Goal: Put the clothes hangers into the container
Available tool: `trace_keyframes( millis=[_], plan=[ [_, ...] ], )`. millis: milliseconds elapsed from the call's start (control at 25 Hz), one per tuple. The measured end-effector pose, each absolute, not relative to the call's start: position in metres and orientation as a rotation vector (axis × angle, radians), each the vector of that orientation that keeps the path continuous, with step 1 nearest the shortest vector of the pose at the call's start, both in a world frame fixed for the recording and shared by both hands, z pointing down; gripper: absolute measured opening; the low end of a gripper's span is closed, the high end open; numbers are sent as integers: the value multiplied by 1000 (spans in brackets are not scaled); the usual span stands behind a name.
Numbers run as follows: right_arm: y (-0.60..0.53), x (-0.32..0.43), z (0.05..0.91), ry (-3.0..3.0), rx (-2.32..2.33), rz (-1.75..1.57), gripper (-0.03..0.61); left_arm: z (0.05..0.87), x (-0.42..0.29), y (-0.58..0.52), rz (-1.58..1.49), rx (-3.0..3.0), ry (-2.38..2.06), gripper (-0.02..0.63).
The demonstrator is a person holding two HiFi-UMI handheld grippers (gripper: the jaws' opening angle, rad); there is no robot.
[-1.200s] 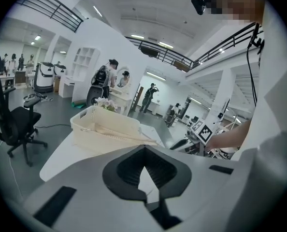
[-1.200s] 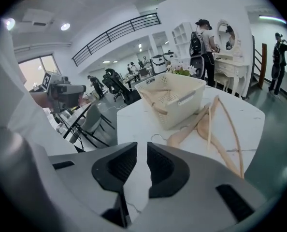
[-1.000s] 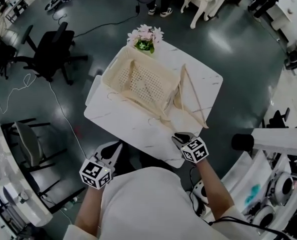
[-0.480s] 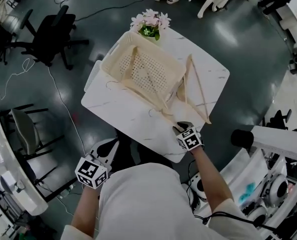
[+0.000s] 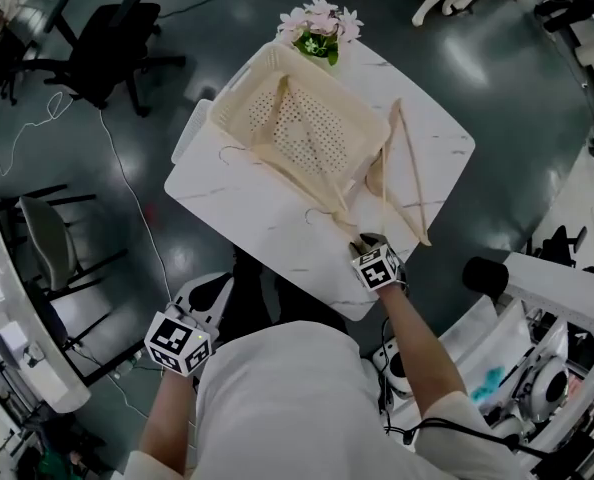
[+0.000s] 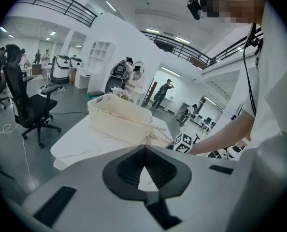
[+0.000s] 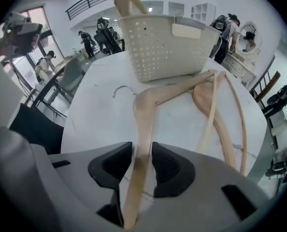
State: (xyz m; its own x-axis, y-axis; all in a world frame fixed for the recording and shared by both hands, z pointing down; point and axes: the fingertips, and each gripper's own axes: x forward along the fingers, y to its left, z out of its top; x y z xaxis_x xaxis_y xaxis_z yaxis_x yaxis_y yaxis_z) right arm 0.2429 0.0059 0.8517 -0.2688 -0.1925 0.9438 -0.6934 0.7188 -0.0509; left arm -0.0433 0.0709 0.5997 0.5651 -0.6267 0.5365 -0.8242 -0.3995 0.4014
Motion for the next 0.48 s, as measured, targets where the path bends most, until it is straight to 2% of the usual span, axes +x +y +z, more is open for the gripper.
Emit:
trace_keyframes(
  millis=[80,240,480],
  plan=[
    [6,242,851,-1796,729,546,139,601,-46,74,398,2144,-1166,8],
    [10,238,852,-1772,767,517,89,603,-47,77,396,2136,-1172,8],
    [17,239,839,-1794,755,535,87,597,-44,78,396,2168,-1166,8]
  ],
)
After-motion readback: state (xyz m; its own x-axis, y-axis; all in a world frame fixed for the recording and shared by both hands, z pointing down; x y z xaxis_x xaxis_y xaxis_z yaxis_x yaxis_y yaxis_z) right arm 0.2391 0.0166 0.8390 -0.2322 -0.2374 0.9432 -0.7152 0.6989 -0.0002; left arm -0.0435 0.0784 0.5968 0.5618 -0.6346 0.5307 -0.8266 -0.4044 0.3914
